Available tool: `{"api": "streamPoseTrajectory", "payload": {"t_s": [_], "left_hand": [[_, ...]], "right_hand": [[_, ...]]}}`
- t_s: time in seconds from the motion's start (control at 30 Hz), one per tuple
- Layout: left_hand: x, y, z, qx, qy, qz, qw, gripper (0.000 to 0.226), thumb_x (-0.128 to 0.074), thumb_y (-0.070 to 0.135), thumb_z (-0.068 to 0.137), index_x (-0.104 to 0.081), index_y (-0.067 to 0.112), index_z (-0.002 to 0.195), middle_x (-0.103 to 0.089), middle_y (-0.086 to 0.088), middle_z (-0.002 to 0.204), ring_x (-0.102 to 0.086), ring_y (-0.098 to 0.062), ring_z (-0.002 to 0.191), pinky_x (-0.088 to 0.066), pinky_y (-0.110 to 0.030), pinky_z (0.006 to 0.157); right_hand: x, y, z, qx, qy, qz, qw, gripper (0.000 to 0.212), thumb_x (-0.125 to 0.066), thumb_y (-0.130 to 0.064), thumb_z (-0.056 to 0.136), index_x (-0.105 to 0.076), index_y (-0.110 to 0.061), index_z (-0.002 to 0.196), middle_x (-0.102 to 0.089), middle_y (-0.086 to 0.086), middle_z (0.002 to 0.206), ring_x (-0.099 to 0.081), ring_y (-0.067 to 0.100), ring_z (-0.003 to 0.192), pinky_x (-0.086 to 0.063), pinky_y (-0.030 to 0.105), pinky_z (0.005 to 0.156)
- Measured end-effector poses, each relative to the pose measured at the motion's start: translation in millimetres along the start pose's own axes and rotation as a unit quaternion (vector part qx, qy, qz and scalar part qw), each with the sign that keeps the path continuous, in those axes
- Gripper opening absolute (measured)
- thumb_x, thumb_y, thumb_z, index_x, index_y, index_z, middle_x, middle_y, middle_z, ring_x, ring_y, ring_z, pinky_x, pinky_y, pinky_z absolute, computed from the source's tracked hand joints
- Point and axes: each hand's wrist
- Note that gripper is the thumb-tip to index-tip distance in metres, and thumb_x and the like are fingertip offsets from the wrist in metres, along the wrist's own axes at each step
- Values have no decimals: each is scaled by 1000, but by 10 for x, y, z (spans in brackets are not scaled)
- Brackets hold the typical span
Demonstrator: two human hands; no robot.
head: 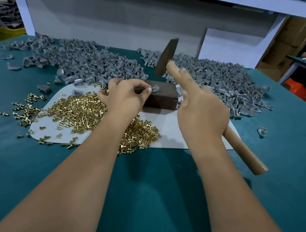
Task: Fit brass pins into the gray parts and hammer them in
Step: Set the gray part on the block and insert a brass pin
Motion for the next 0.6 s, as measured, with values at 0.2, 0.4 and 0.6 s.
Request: {"api": "streamPoseTrajectory", "payload": {"t_s": [0.2,0.4,0.6], "left_hand": [[5,-3,-28,-9,-1,-12,1000,24,-71,50,84,-58,52,64,-43,36,91,-26,-9,129,-14,-49,105],[15,10,-8,-5,-4,-2,1000,17,-70,51,84,-60,50,70,-44,31,89,-25,-8,130,-11,-42,100],[41,25,-40,-12,-21,10,1000,8,-65,51,88,-63,49,81,-50,23,94,-27,-8,132,-15,-44,98]], "right_hand": [[-23,-25,26,13,-66,-11,998,59,-48,-17,95,-26,-47,141,-45,2,80,-39,23,60,-25,30,51],[-26,-27,28,30,-38,-9,999,58,-49,-19,94,-28,-45,142,-55,5,85,-41,23,61,-29,30,52],[-39,3,50,-1,-54,16,998,54,-48,-19,96,-30,-42,142,-54,5,86,-42,23,64,-32,32,57]]}}
Point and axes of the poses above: each hand's wrist, its own z-axis towards the middle knuckle, its own x-axis out of the back of the hand, y = z × x
